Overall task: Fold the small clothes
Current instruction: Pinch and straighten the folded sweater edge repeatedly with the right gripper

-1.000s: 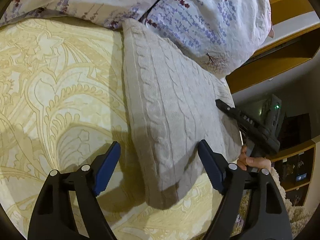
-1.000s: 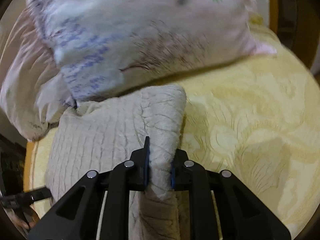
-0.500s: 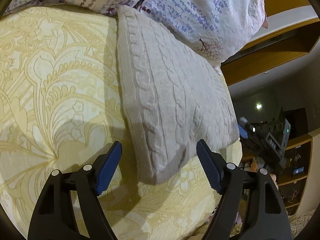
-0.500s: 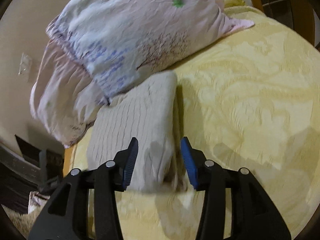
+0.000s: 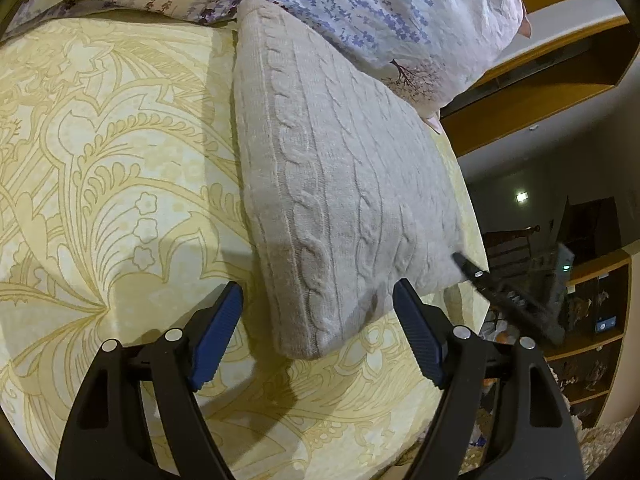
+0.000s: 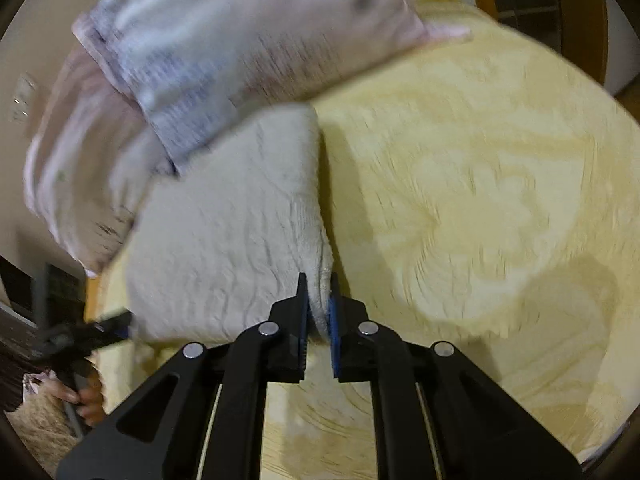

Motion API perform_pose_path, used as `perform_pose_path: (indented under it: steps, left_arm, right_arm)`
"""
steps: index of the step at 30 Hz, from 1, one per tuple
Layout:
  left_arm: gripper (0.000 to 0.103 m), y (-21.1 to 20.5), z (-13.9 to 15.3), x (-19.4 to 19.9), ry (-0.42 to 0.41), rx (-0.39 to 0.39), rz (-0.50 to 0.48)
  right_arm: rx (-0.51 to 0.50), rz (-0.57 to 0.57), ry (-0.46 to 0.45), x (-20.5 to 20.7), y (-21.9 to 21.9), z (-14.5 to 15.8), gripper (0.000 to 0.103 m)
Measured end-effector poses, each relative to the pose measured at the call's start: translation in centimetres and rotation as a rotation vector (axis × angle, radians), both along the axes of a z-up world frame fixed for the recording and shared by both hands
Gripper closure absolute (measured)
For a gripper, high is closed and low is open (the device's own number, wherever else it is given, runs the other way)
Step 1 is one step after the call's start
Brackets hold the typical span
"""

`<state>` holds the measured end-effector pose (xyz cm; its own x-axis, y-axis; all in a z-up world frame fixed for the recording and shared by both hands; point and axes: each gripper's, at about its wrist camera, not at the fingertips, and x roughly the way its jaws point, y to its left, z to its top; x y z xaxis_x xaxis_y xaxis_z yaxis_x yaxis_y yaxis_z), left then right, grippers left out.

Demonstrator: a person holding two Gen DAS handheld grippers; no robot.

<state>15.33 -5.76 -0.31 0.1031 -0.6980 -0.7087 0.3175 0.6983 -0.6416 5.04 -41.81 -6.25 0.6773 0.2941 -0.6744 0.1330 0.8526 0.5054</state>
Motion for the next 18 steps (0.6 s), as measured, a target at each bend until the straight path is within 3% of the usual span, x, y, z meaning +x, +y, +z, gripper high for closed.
perform_pose_path:
  steps: [4,6,7,8,13,18]
  left_arm:
    - [0.025,0.6,0.5,0.4,0.018,-0.031,0.001]
    - [0.025,1.6,1.4,0.9,0.011,-0.09,0.027]
    - [0.025,2.0,1.8,1.3,0.005,-0.111,0.043]
    - [0.024,2.6,2.2,2.1,-0.002,-0.136,0.075]
    - [0.024,3.2,2.2,6.0,0.006,-0.107,0.153]
    - [0.024,2.6,0.8,9.7,0.055,-0.109,0.201]
  right_arm:
    - [0.07,0.042,-0.014,0.4,-0.7,0.5,0.09]
    - [0.093,0.035,-0.052,0.4,-1.6,1.8,0.071]
    - [0.111,0.026,-0.078,0.5,-2.2,2.5,0.055]
    - [0.139,0.008,-0.11,1.0,-3.1,3.2,0.049]
    - [0.23,-0.011,-0.11,6.2,-5.1,4.3,0.047]
    - [0.301,0.01,-0.042,12.4,-4.9,3.1,0.048]
